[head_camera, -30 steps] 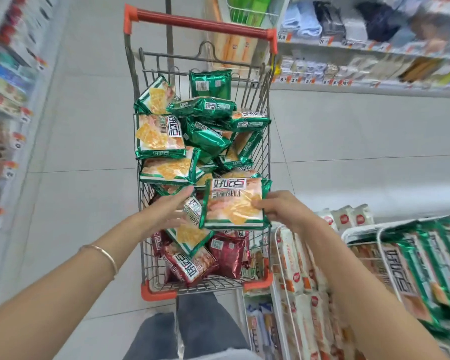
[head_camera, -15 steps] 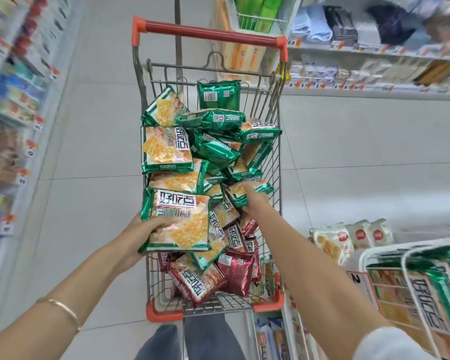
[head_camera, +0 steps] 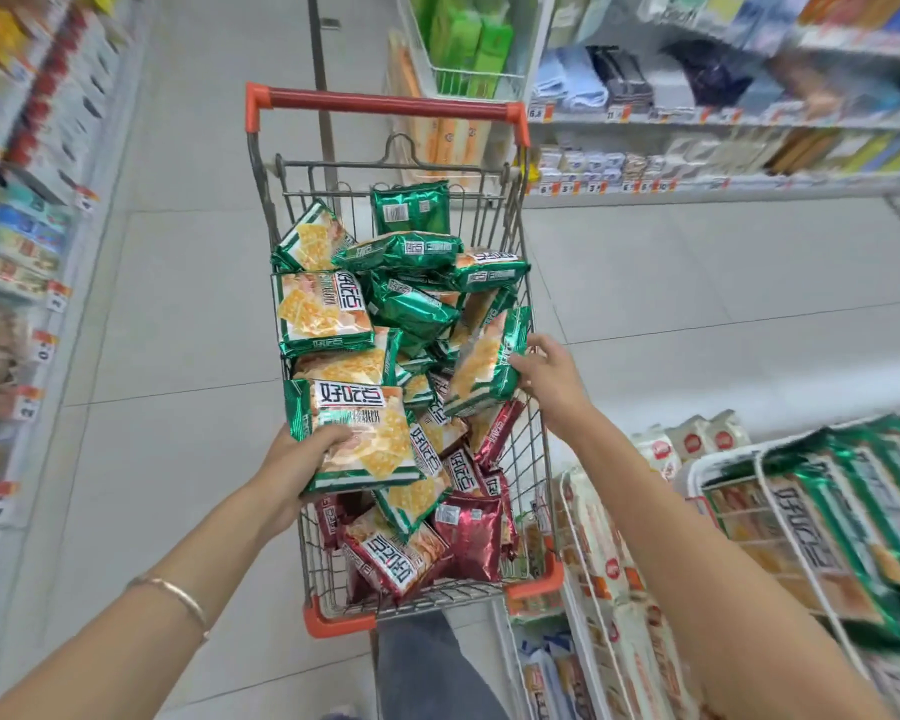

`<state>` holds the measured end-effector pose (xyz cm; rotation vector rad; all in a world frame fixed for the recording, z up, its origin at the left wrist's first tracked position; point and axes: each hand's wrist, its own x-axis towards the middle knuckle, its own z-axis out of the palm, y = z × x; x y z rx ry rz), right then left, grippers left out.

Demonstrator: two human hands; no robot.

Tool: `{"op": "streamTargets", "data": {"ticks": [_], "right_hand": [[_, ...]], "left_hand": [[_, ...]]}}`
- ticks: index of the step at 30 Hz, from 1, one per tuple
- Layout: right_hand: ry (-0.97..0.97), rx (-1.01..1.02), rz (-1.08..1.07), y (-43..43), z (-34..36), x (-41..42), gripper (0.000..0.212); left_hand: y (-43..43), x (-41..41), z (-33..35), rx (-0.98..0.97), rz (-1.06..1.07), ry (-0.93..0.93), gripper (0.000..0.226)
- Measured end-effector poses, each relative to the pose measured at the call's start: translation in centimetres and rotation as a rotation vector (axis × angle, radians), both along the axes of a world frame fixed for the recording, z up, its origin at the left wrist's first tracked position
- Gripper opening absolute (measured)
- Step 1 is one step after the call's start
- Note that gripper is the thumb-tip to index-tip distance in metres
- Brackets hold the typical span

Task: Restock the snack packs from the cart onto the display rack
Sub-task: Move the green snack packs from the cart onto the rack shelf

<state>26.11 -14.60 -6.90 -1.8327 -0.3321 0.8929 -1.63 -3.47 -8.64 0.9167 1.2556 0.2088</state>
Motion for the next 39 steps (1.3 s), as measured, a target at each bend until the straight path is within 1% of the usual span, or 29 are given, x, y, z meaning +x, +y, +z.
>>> {"op": "streamTargets", "data": {"ticks": [2, 4, 5, 6, 7, 9, 11, 13, 15, 16, 17, 18, 19, 20, 21, 22, 23, 24, 25, 26, 27, 28, 30, 31, 33, 35, 37, 38, 39], "right_hand": [[0.240, 0.186, 0.018, -2.4, 3.3, -1.0, 0.020], [0.462, 0.311, 0.021, -4.8, 5.4, -2.8, 0.025], [0.526, 0.350, 0.021, -6.0, 6.2, -4.1, 0.030], [0.561, 0.372, 0.006, -7.2, 6.6, -5.3, 0.032], [0.591, 0.393, -0.020, -8.5, 6.8, -6.6, 0.034], [0.647, 0.436, -0.065, -11.1, 7.1, -8.8, 0.036], [0.658, 0.486, -0.078, -14.1, 8.0, -10.8, 0.038], [0.586, 0.475, -0.075, -17.1, 8.7, -12.2, 0.037], [0.459, 0.395, -0.118, -20.0, 9.5, -13.4, 0.027], [0.370, 0.334, -0.167, -21.5, 9.8, -13.8, 0.021], [0.293, 0.282, -0.222, -23.2, 10.3, -14.3, 0.021], [0.225, 0.240, -0.285, -24.9, 10.6, -14.5, 0.034], [0.199, 0.197, -0.323, -26.8, 11.0, -14.8, 0.047], [0.206, 0.167, -0.340, -28.8, 11.4, -15.2, 0.055], [0.225, 0.143, -0.332, -30.7, 11.8, -15.5, 0.056], [0.259, 0.133, -0.305, -32.8, 12.1, -15.6, 0.055], [0.291, 0.127, -0.293, -35.0, 12.5, -15.8, 0.053], [0.297, 0.137, -0.304, -37.1, 12.8, -15.7, 0.049], [0.282, 0.164, -0.331, -39.3, 13.2, -15.7, 0.049], [0.244, 0.201, -0.372, -41.4, 13.5, -15.5, 0.054], [0.200, 0.232, -0.420, -43.6, 13.8, -15.2, 0.063], [0.161, 0.256, -0.469, -45.6, 13.9, -14.9, 0.075], [0.088, 0.269, -0.547, -49.6, 14.4, -14.5, 0.101], [0.059, 0.273, -0.577, -51.2, 14.5, -14.3, 0.111], [0.005, 0.274, -0.632, -54.4, 14.1, -13.3, 0.121], [-0.071, 0.272, -0.709, -57.1, 13.1, -12.2, 0.120], [-0.177, 0.241, -0.800, -59.4, 11.8, -11.5, 0.102], [-0.233, 0.189, -0.835, -60.1, 11.1, -11.2, 0.093], [-0.273, 0.129, -0.848, -60.6, 10.2, -11.1, 0.090]], "left_hand": [[-0.6, -0.2, 0.6, 0.009, -0.022, -0.001, 0.054], [-1.6, -0.4, 2.1, 0.006, -0.073, -0.020, 0.093], [-2.2, -0.5, 3.0, 0.001, -0.093, -0.026, 0.113], [-2.8, -0.5, 3.8, 0.002, -0.112, -0.045, 0.125], [-3.5, -0.5, 4.8, 0.014, -0.132, -0.060, 0.126], [-5.3, -0.7, 7.2, 0.043, -0.194, -0.076, 0.114], [-7.9, -0.7, 9.6, 0.016, -0.305, -0.122, 0.100], [-10.9, -0.7, 11.8, 0.005, -0.422, -0.169, 0.074], [-14.0, -0.5, 13.7, -0.023, -0.446, -0.194, 0.053], [-15.3, 0.0, 14.3, -0.011, -0.480, -0.199, 0.046], [-16.5, 0.7, 14.0, 0.053, -0.565, -0.237, 0.044], [-17.7, 1.0, 14.0, 0.142, -0.703, -0.266, 0.043], [-18.7, 1.5, 14.3, 0.143, -0.815, -0.295, 0.045], [-19.7, 2.3, 14.3, 0.053, -0.871, -0.292, 0.047], [-21.2, 3.1, 14.5, -0.030, -0.913, -0.289, 0.038], [-22.8, 4.1, 14.6, -0.056, -0.985, -0.286, 0.030], [-24.5, 5.1, 14.8, -0.060, -1.052, -0.283, 0.030], [-26.1, 6.2, 15.0, -0.035, -1.099, -0.276, 0.039], [-27.8, 7.2, 15.6, 0.005, -1.157, -0.275, 0.055], [-29.4, 8.4, 15.9, 0.051, -1.223, -0.292, 0.080], [-31.1, 9.5, 16.2, 0.079, -1.300, -0.317, 0.101], [-33.0, 10.6, 16.8, 0.099, -1.370, -0.320, 0.115], [-37.2, 12.9, 18.4, 0.187, -1.512, -0.273, 0.133], [-39.3, 13.8, 19.4, 0.275, -1.571, -0.240, 0.140], [-43.1, 15.9, 20.7, 0.431, -1.620, -0.205, 0.143], [-46.4, 18.2, 20.9, 0.511, -1.658, -0.182, 0.149], [-49.1, 20.0, 19.9, 0.565, -1.696, -0.149, 0.150], [-50.3, 21.0, 18.9, 0.607, -1.706, -0.125, 0.146], [-51.2, 21.7, 18.0, 0.677, -1.703, -0.109, 0.135]]}}
